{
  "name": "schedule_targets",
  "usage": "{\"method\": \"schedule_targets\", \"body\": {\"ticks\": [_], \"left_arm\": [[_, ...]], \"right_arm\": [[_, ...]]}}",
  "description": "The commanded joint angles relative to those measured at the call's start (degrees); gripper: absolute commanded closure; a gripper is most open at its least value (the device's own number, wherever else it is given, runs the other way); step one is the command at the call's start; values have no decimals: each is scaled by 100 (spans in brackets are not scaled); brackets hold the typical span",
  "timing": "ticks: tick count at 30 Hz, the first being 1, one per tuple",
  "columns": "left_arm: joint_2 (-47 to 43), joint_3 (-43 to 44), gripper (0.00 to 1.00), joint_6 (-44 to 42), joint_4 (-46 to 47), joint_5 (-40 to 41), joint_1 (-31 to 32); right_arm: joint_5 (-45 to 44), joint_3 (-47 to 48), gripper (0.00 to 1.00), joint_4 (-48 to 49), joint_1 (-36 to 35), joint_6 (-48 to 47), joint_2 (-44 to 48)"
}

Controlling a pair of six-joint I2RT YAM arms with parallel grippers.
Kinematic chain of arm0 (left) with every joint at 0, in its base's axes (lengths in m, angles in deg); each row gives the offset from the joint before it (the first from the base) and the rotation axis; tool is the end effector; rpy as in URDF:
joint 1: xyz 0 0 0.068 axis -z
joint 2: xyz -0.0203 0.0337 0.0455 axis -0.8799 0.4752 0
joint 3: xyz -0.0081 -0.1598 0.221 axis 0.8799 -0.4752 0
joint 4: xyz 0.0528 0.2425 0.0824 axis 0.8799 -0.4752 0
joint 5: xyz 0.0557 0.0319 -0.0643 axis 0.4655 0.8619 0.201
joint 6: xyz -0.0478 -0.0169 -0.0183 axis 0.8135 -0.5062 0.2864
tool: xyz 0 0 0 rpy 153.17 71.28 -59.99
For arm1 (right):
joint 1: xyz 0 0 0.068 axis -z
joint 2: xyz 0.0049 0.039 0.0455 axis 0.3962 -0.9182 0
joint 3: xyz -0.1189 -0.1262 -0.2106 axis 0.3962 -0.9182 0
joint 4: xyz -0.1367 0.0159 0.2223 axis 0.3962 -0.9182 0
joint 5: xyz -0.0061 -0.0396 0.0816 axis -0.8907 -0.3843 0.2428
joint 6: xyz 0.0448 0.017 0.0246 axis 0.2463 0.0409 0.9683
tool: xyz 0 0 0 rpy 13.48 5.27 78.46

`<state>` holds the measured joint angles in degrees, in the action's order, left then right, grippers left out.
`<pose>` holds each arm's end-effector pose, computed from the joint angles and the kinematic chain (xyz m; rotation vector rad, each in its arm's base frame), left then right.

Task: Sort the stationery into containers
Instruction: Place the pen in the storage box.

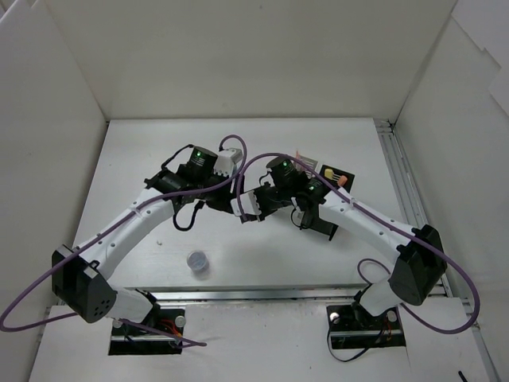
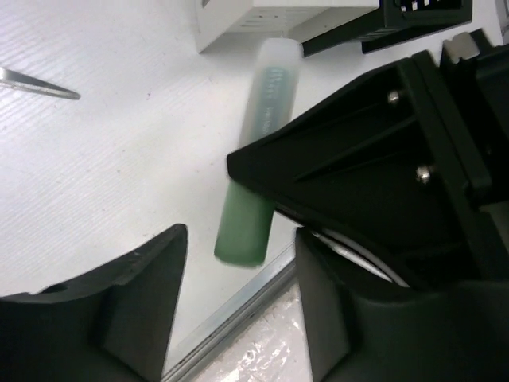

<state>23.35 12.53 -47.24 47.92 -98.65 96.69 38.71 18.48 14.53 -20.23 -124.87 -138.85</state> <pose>0.2403 -0.1874 0.3398 0.5217 2.3662 -1.0026 0.2341 0.2509 0.3159 -1.8499 0.7783 0.3503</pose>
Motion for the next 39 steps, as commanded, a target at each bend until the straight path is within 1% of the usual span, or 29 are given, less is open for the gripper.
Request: {"method": "schedule_targets", "body": {"ticks": [1,2,3,4,7,8,10,11,12,13,14,15,16,18,19,20,21,23,27,29,31,34,36,39], "left_arm": [[-362,285,45,-51,406,-248,0],[-406,267,37,-42,432,-221,0],[-433,250,25,-51,450,-108,0],[-520,223,22,-25,468,-37,0],[-757,118,9,54,485,148,-289],[-837,31,1,63,494,200,-351],[-1083,-75,1,142,529,323,-606],[-1171,-198,0,177,547,506,-694],[-1311,-251,0,195,582,621,-781],[-1373,-313,1,273,582,692,-965],[-1443,-426,0,318,608,823,-1054],[-1575,-497,1,336,695,877,-1142],[-1637,-585,0,371,748,921,-1325],[-1786,-787,1,467,897,1018,-1502],[-1813,-857,0,485,925,1070,-1581],[-1831,-962,0,529,951,1166,-1739],[-1866,-1007,1,555,1012,1228,-1810],[-1857,-1095,0,599,1030,1325,-2003],[-1717,-1174,1,582,1135,1326,-2180],[-1568,-1201,1,573,1171,1282,-2241],[-1453,-1201,1,538,1215,1238,-2312],[-1225,-1175,0,512,1276,1159,-2364],[-1093,-1166,0,494,1329,1080,-2417],[-987,-1166,0,450,1417,1027,-2417]], "right_arm": [[-64,339,100,350,-37,34,41],[-81,357,100,350,-29,69,41],[-151,374,100,384,-11,122,33],[-186,374,100,463,-20,201,24],[-213,348,100,622,42,412,6],[-204,296,100,683,120,534,24],[-108,86,100,1104,261,937,146],[-64,-46,100,1314,409,1088,208],[-107,-213,100,2143,480,1333,287],[-186,-615,100,2621,577,1857,461],[-413,-828,100,3087,752,2123,550],[-546,-1030,100,4040,849,2483,655],[-634,-1310,100,4354,972,3026,857],[-1003,-1471,100,4960,1359,3713,1025],[-1187,-1576,100,5077,1482,4213,1174],[-1685,-1655,100,5183,1709,4444,1236],[-1925,-1726,100,5419,1799,4681,1306],[-2468,-1954,100,5526,2158,5218,1491],[-2867,-2349,100,5667,2730,5912,1869],[-3059,-2613,100,5676,2984,6019,2080],[-3192,-2867,100,5667,3143,6160,2281],[-3263,-3105,100,5676,3477,6388,2318],[-2992,-3141,100,5676,3706,6520,2152],[-2569,-3098,100,5693,3830,6661,1958]]}}
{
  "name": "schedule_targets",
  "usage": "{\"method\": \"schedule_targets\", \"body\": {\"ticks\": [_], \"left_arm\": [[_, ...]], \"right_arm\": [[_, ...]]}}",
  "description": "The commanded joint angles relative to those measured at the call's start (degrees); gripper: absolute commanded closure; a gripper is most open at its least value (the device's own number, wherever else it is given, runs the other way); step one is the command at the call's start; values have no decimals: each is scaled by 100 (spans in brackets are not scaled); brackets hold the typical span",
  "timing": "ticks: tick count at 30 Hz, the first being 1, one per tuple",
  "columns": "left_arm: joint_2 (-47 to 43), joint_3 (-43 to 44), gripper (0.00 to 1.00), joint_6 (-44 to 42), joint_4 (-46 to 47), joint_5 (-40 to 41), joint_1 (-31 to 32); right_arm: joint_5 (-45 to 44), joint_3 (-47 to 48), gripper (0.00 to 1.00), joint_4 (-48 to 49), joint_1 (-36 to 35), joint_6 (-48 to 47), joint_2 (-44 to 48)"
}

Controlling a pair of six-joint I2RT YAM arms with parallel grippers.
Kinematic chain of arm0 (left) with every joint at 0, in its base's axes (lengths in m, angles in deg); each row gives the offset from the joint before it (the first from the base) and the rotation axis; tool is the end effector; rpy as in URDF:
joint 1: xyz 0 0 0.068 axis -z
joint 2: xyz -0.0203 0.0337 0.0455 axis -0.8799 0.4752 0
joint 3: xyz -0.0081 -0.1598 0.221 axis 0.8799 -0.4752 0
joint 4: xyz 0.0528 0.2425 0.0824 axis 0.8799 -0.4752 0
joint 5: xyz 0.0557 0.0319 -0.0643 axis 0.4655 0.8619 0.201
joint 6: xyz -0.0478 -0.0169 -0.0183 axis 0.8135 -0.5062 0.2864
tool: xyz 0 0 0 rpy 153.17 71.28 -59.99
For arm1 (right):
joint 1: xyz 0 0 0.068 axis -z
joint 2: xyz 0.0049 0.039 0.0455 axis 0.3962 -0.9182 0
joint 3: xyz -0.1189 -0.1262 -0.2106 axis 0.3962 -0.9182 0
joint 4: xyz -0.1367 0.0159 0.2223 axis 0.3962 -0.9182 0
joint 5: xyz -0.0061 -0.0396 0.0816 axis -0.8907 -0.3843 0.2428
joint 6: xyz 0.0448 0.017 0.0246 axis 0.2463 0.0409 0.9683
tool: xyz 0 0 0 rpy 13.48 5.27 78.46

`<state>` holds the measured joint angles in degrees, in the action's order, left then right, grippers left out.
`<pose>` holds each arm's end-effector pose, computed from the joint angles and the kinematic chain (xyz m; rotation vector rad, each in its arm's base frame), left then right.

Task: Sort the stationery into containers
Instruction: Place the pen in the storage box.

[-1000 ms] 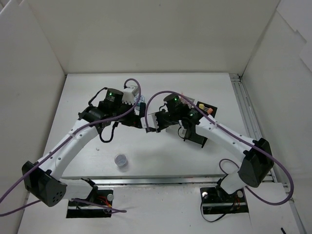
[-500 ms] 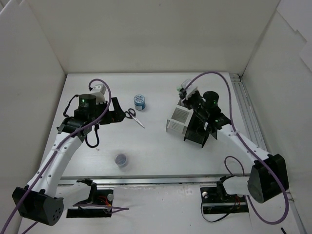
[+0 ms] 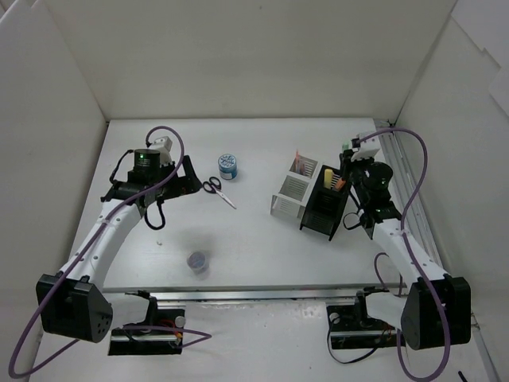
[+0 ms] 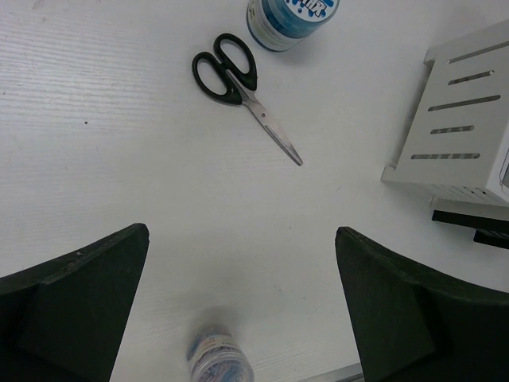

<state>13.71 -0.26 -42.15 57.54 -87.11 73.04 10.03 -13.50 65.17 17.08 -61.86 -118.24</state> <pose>0.2653 -0.0624 0.3229 -0.1603 2.2262 -0.6434 0.2608 0.0326 0.3121 -0.2563 1.3850 0.0711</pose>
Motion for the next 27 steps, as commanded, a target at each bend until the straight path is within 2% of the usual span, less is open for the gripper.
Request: {"method": "schedule_targets", "body": {"ticks": [1,12,17,20,25,27], "left_arm": [[-6,113,1,-85,473,-136,-52],[425,218,1,-191,605,-233,-158],[522,227,1,-182,639,-241,-158],[539,227,0,-165,622,-250,-210],[478,183,1,-191,596,-233,-210],[460,175,0,-200,596,-233,-210]], "right_arm": [[343,153,100,647,125,386,-260],[194,56,100,717,213,668,-982],[-61,205,100,1024,292,878,-1448],[79,320,100,1165,292,940,-1642],[211,180,93,1218,301,1019,-1493],[229,48,88,1209,301,1054,-1318]]}}
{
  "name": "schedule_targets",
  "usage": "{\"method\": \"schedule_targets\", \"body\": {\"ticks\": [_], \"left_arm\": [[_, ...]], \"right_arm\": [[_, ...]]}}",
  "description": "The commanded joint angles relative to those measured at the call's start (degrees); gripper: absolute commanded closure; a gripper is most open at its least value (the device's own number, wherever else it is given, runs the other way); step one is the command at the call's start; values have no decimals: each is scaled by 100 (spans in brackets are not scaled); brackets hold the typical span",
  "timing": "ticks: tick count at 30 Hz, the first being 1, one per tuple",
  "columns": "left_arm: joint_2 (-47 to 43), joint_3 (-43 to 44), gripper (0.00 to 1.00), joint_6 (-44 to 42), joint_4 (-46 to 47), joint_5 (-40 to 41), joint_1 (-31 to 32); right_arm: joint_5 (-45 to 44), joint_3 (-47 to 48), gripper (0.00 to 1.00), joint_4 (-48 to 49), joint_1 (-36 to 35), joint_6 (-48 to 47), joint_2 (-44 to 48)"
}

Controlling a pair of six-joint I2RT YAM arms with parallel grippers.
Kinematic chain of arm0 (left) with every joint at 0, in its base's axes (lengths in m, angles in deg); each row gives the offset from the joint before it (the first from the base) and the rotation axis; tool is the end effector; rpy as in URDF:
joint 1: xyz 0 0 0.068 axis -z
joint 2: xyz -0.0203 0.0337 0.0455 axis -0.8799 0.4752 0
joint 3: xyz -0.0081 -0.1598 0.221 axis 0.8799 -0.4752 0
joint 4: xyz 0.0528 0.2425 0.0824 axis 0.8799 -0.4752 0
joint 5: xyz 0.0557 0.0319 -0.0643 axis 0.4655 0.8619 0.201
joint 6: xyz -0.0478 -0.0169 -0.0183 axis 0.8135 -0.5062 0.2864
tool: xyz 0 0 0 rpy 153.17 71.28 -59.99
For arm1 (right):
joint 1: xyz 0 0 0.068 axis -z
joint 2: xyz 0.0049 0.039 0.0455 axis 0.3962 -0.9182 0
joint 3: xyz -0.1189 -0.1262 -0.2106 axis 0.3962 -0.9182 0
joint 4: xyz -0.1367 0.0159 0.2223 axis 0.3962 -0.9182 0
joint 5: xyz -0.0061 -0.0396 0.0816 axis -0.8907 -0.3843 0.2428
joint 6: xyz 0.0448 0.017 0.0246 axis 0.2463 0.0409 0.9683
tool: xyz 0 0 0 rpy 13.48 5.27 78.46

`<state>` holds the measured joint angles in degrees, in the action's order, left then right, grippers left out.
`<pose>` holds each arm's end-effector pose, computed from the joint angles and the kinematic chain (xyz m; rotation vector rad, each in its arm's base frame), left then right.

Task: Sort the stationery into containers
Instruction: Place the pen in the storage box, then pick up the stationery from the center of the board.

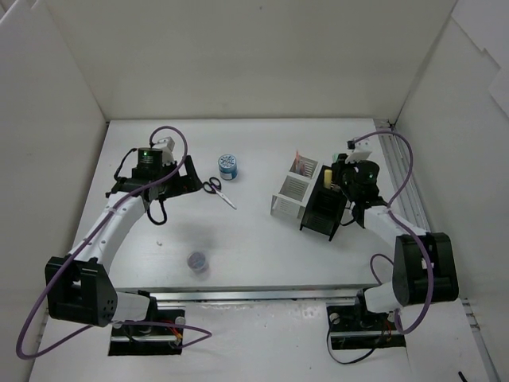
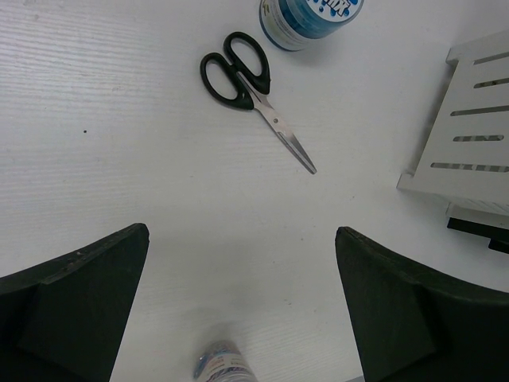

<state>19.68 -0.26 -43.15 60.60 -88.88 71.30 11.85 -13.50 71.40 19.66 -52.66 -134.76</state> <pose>0.2904 -0.0593 0.3002 -0.1698 2.2727 -0.6437 0.3090 0.0250 0.2467 -0.1344 1.5843 0.1973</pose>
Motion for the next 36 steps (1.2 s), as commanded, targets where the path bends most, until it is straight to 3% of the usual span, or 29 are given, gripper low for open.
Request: {"method": "schedule_targets", "body": {"ticks": [1,4,9,15,18,19,25,29,36], "left_arm": [[-145,174,1,-99,299,-73,-36],[-128,183,0,-108,307,-99,-36],[-66,192,1,-108,351,-222,-36],[30,271,0,-117,404,-302,-36],[188,402,1,-91,334,-258,-36],[250,464,1,-82,299,-258,-36],[961,991,0,-213,342,85,-36],[1549,1386,1,-977,667,-47,333],[2710,2608,1,-1927,439,262,782]], "right_arm": [[65,-5,86,586,43,134,414],[39,-268,82,586,34,143,757],[284,-585,52,586,34,160,1319],[530,-664,39,578,43,222,1829],[768,-638,19,569,34,335,2058],[777,-603,2,569,34,406,2180],[900,-489,2,157,-53,451,2454],[532,-181,2,-940,-299,3,2454],[-102,-14,2,-1540,-352,-112,2498]]}}
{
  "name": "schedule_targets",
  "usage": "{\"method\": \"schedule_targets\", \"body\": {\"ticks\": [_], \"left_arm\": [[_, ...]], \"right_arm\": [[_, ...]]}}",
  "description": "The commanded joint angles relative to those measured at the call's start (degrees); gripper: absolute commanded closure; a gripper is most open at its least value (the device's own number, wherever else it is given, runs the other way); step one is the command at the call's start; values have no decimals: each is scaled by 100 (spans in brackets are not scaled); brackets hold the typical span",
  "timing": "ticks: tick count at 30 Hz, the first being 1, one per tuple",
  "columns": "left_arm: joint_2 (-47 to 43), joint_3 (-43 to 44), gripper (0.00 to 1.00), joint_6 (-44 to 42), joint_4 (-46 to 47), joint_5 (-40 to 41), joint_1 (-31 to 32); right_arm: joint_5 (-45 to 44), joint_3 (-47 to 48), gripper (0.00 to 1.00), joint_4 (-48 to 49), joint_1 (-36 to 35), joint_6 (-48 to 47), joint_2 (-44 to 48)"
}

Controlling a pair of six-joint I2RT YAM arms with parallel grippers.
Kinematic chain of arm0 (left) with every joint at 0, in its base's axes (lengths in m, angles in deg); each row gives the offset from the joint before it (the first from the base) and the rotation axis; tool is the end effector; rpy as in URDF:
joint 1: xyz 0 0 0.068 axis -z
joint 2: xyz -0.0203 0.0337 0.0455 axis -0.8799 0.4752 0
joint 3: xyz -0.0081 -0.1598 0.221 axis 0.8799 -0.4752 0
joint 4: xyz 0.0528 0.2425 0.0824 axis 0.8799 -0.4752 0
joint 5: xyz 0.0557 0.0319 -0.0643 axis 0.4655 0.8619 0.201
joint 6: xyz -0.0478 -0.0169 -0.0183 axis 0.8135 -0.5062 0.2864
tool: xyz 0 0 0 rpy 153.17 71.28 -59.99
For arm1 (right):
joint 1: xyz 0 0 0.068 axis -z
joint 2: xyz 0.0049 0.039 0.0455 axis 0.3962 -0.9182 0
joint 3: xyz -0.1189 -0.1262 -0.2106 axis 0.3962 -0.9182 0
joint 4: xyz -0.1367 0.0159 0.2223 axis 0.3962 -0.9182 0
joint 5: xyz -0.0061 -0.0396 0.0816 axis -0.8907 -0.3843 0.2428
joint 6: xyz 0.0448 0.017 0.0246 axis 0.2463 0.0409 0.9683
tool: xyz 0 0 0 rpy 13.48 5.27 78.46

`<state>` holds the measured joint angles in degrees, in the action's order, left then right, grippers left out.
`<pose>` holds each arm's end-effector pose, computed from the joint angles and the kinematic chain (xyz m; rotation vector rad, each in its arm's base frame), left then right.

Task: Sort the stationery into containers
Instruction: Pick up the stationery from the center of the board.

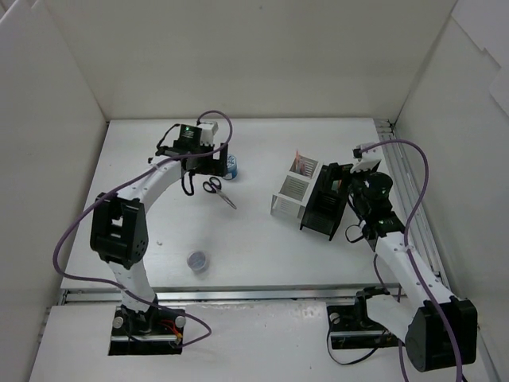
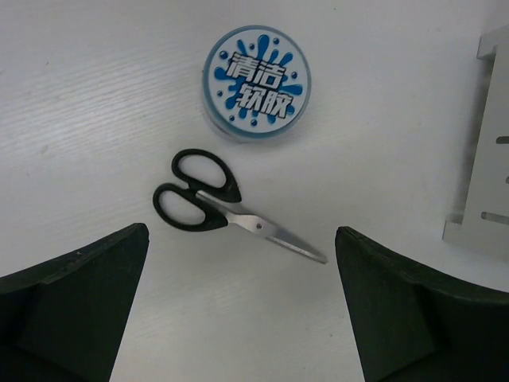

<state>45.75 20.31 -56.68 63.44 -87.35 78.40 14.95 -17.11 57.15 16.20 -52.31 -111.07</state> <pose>0.3908 -0.1270 0.2729 0.2197 2.2999 -0.5502 0.2348 0.0365 0.3034 -0.2215 1.4767 0.2865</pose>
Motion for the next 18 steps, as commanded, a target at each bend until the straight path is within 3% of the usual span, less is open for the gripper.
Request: {"method": "schedule_targets", "body": {"ticks": [1,14,18], "left_arm": [[304,787,0,-618,138,-40,124],[1914,2529,0,-1093,-601,1336,651],[2230,2907,1,-1093,-776,1409,652]], "right_arm": [[-508,355,2,-168,-16,-138,146],[-1054,338,2,-493,-25,-77,401],[-1107,320,2,-546,-16,-68,532]]}}
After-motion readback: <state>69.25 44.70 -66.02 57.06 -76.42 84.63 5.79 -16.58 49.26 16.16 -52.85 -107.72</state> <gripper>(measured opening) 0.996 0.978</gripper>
